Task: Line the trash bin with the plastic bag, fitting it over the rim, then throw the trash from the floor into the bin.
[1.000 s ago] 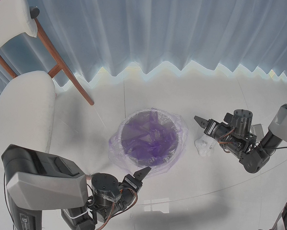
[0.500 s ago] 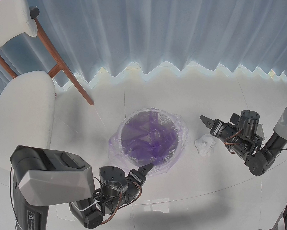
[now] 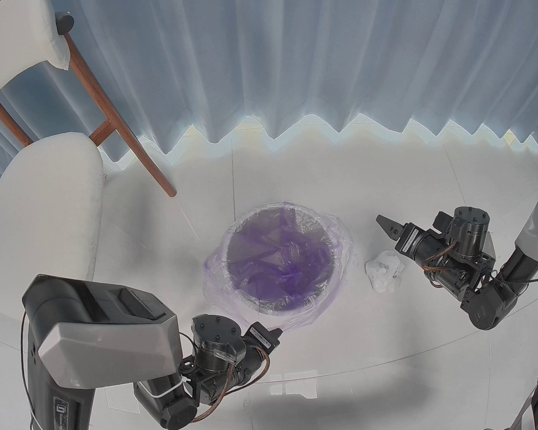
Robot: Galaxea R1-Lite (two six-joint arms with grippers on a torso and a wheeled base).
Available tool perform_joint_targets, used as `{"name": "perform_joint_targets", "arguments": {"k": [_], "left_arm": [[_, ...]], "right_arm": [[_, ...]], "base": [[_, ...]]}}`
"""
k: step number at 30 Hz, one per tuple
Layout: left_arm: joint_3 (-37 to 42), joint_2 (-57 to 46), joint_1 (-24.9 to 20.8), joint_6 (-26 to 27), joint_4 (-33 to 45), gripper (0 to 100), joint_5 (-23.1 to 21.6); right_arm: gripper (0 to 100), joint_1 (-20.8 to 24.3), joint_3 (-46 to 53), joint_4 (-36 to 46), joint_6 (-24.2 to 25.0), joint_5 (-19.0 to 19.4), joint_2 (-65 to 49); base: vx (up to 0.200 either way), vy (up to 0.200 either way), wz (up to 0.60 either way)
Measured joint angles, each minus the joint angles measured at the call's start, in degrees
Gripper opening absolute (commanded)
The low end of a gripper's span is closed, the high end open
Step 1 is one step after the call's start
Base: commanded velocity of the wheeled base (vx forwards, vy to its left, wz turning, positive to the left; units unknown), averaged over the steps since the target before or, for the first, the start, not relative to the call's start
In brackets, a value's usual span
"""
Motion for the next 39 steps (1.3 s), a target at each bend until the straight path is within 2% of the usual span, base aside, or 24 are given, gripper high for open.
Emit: {"name": "perform_joint_targets", "arguments": {"k": [4, 9, 13, 20, 31, 36, 39], "left_arm": [[0.0, 0.4, -1.1, 5.6, 3.8, 0, 0.3], [-1.7, 0.8, -1.9, 7.5, 10.7, 0, 0.7], [-4.8, 0.9, -1.6, 8.5, 20.0, 0, 2.5], [-14.7, 1.0, 0.0, 12.2, 34.9, 0, 5.1], [-32.4, 2.4, 1.2, 13.4, 60.5, 0, 5.8], [-40.9, 4.0, 1.8, 13.4, 69.3, 0, 5.9], [-43.7, 5.3, 2.0, 13.5, 71.8, 0, 6.4]], "right_arm": [[100, 0.0, 0.4, -0.1, 0.0, 0.0, -0.1], [100, -0.1, 1.4, -0.2, 0.0, 0.0, -0.4], [100, -0.2, 2.2, -0.2, 0.0, 0.1, -0.9], [100, -0.3, 3.1, -0.2, 0.0, 0.1, -1.9], [100, -0.4, 4.7, -0.2, 0.0, 0.1, -3.2], [100, -0.4, 5.8, -0.2, 0.1, 0.1, -3.6], [100, -0.4, 6.2, -0.2, 0.0, 0.1, -3.8]], "base": [[0.000, 0.000, 0.00], [0.000, 0.000, 0.00], [0.000, 0.000, 0.00], [0.000, 0.000, 0.00], [0.000, 0.000, 0.00], [0.000, 0.000, 0.00], [0.000, 0.000, 0.00]]}}
